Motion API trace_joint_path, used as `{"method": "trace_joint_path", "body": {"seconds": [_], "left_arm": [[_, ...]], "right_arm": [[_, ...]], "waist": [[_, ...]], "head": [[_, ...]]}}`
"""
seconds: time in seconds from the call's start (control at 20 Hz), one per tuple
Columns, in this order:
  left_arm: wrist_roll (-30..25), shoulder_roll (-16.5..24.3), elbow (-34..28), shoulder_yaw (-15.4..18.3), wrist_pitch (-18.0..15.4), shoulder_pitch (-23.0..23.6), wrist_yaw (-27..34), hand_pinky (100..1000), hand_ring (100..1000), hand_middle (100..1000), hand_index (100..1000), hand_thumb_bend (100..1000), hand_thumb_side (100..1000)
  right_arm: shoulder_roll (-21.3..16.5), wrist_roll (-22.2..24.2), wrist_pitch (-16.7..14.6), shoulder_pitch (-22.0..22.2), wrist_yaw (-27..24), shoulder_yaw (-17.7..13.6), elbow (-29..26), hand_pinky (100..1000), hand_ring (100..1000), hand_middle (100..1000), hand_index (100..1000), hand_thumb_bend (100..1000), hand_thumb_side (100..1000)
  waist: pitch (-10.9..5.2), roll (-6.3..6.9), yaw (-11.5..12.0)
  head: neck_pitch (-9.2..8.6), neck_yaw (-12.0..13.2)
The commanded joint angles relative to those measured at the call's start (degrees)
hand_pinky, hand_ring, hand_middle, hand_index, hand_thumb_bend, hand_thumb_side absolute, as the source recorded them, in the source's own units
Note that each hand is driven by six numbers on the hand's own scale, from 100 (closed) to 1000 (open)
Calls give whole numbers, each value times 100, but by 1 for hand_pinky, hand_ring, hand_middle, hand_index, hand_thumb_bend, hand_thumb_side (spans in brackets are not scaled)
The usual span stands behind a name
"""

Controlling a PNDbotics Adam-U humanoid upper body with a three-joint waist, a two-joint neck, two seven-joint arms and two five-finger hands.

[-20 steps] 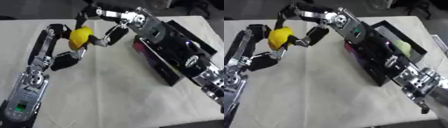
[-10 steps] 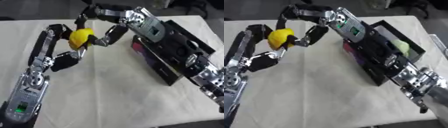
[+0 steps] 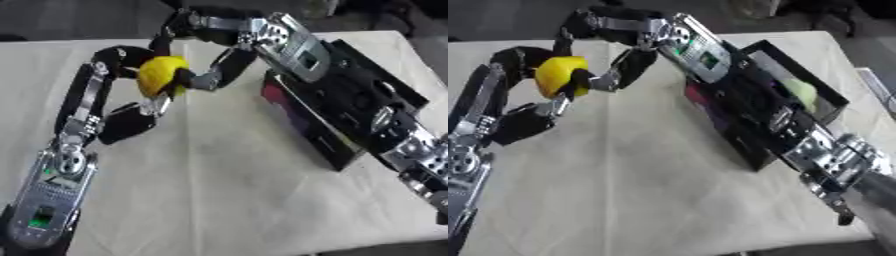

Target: Pick up the objects with one hand, pass them to the other hand, and then place them into the box on the other side of the table.

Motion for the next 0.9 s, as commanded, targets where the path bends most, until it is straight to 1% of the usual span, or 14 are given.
{"method": "trace_joint_path", "body": {"seconds": [0.05, 0.1, 0.15, 0.25, 0.55, 0.65, 0.8, 0.9], "left_arm": [[-146, -49, -159, -24, -17, -103, -178, 748, 753, 638, 767, 820, 408], [-191, -49, -162, -30, -28, -101, -224, 752, 756, 641, 770, 862, 449], [-236, -48, -166, -38, -46, -100, -270, 755, 759, 644, 773, 929, 515], [-303, -48, -168, -45, -74, -97, -350, 757, 760, 647, 774, 1000, 589], [-415, -41, -136, -46, 7, -95, -568, 765, 768, 658, 784, 1000, 667], [-396, -38, -128, -35, 87, -90, -631, 767, 771, 662, 785, 1000, 685], [-392, -27, -90, -43, 232, -83, -753, 772, 774, 665, 788, 1000, 696], [-452, -27, -88, -61, 254, -88, -813, 777, 778, 669, 791, 1000, 703]], "right_arm": [[-63, -40, 40, -75, -76, -34, -104, 877, 690, 473, 666, 100, 132], [-69, -65, 40, -78, -94, -42, -108, 876, 689, 471, 664, 100, 129], [-76, -95, 36, -81, -110, -50, -114, 874, 688, 470, 662, 100, 127], [-88, -147, 31, -86, -130, -59, -122, 873, 687, 469, 660, 100, 126], [-119, -236, 29, -78, -146, -69, -144, 871, 684, 467, 657, 100, 126], [-131, -249, 33, -76, -160, -73, -150, 870, 684, 466, 656, 100, 126], [-159, -272, 51, -72, -209, -86, -175, 871, 685, 467, 656, 100, 119], [-180, -290, 73, -78, -263, -102, -201, 870, 685, 467, 655, 100, 118]], "waist": [[31, 13, -4], [32, 15, -6], [32, 16, -9], [31, 17, -14], [18, 21, -38], [14, 22, -49], [4, 23, -74], [-1, 24, -86]], "head": [[-13, -25], [-13, -27], [-13, -28], [-13, -30], [-13, -29], [-13, -29], [-13, -16], [-13, -13]]}}
